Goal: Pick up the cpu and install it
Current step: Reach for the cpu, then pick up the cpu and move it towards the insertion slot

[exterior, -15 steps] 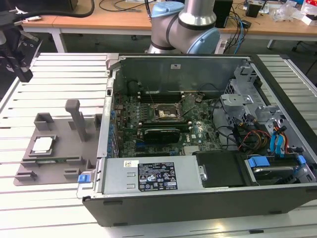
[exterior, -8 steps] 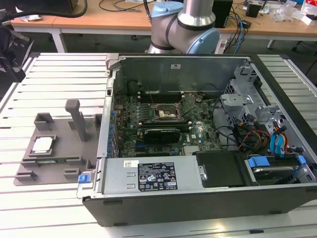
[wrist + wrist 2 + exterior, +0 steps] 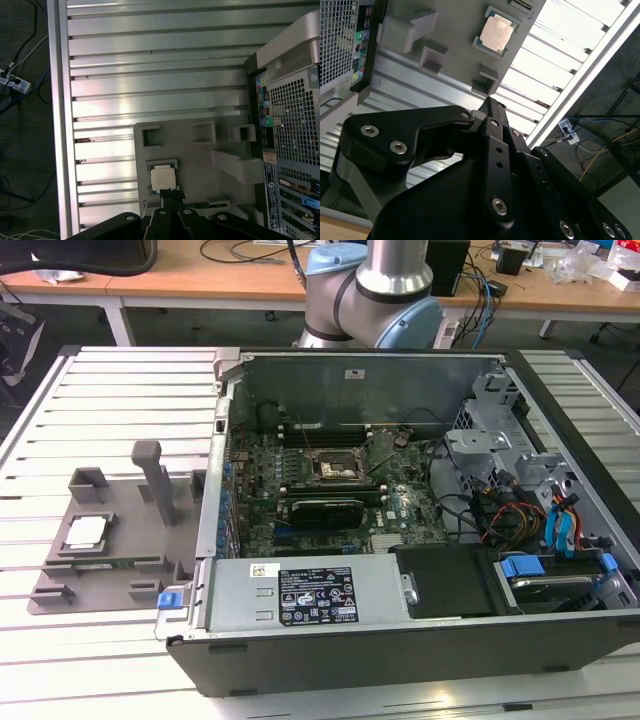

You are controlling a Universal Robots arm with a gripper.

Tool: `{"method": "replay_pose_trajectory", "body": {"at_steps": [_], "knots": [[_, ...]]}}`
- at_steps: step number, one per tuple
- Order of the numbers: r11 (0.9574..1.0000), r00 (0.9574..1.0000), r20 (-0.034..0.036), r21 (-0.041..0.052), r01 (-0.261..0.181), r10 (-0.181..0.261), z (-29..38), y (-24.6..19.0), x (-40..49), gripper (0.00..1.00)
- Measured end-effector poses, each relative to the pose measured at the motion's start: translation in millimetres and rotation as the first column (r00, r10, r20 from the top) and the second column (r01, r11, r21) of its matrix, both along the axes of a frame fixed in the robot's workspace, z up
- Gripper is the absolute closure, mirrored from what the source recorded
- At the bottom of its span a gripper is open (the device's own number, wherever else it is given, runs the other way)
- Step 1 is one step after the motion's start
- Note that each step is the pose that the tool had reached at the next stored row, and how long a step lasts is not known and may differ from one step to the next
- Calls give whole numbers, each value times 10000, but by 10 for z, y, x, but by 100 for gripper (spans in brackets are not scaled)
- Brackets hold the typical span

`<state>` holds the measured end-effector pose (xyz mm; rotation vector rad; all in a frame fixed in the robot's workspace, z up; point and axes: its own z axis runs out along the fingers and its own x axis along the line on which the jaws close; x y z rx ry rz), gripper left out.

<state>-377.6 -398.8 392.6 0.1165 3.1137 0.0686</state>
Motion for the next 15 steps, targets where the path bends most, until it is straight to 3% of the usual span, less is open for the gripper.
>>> {"method": "replay_pose_trajectory", "body": {"at_steps": [13, 14, 15], "knots": [[10000, 10000, -1, -9, 1, -1, 0, 0, -3, 89], [10000, 10000, 0, -99, 4, -4, 0, 1, -4, 89], [9995, 10000, 0, -324, 0, 0, 0, 0, -3, 89]]}}
